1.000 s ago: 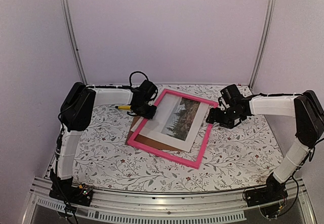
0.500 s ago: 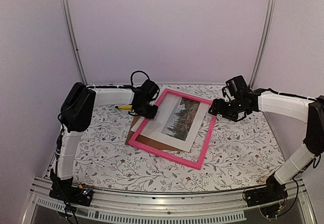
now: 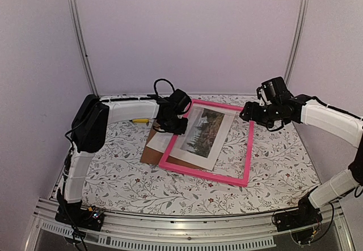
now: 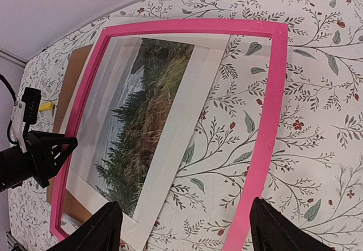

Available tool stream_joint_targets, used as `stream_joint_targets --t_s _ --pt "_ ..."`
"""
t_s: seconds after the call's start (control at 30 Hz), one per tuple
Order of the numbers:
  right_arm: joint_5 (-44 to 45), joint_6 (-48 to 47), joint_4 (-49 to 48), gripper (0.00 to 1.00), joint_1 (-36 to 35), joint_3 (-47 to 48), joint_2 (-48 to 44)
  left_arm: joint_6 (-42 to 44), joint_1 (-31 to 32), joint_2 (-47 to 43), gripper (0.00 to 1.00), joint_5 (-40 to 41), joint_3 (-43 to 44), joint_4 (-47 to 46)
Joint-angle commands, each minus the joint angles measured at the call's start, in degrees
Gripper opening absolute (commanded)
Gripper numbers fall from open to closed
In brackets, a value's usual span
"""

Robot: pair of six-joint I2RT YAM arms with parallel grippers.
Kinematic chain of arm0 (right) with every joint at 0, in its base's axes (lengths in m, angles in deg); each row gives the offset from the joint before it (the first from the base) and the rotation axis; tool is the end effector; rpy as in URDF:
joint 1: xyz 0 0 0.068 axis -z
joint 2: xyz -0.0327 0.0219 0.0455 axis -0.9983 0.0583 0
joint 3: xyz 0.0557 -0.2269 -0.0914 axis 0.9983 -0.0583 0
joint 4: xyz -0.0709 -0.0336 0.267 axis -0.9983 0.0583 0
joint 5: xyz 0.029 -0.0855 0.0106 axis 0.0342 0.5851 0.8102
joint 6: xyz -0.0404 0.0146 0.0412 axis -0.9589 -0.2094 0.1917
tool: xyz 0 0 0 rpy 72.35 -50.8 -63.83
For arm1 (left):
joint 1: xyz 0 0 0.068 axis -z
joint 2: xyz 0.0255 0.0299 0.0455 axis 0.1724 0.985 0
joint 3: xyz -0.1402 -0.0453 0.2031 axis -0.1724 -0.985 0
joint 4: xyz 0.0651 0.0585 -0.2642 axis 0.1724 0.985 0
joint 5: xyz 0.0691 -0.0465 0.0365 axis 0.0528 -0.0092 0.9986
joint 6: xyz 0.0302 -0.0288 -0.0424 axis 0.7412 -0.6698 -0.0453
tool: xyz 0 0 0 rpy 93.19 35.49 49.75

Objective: Take the photo out of the frame

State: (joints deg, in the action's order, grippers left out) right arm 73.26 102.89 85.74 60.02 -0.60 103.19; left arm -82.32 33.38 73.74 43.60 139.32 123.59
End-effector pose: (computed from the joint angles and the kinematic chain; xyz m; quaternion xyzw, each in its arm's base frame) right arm 0.2981 0.1475 0.2409 0.0404 0.9242 0.1652 0.3419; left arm 0.3683 -0.3351 0.1333 0.1185 0.9565 -0.0622 0.2592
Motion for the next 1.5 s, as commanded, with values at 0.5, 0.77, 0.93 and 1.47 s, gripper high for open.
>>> stream_joint_targets --t_s 0.5,0.77,0.93,1.47 --pt "6.00 -1.86 3.61 0.83 -0.31 1.97 -10.70 -25.30 12.26 6.27 0.00 2.40 14.26 -1.12" --pt "7.29 -3.13 5.14 0.83 -0.32 1.50 -12.59 -28.17 15.57 13.51 0.00 2.26 24.04 -1.89" --pt "7.66 -3.77 5.47 0.83 -0.27 1.24 -13.37 -29.00 16.81 15.21 0.00 2.51 25.14 -5.54" --pt "7.04 -5.33 5.27 0.85 -0.32 0.93 -12.39 -30.44 18.73 21.60 0.00 8.19 30.57 -10.57"
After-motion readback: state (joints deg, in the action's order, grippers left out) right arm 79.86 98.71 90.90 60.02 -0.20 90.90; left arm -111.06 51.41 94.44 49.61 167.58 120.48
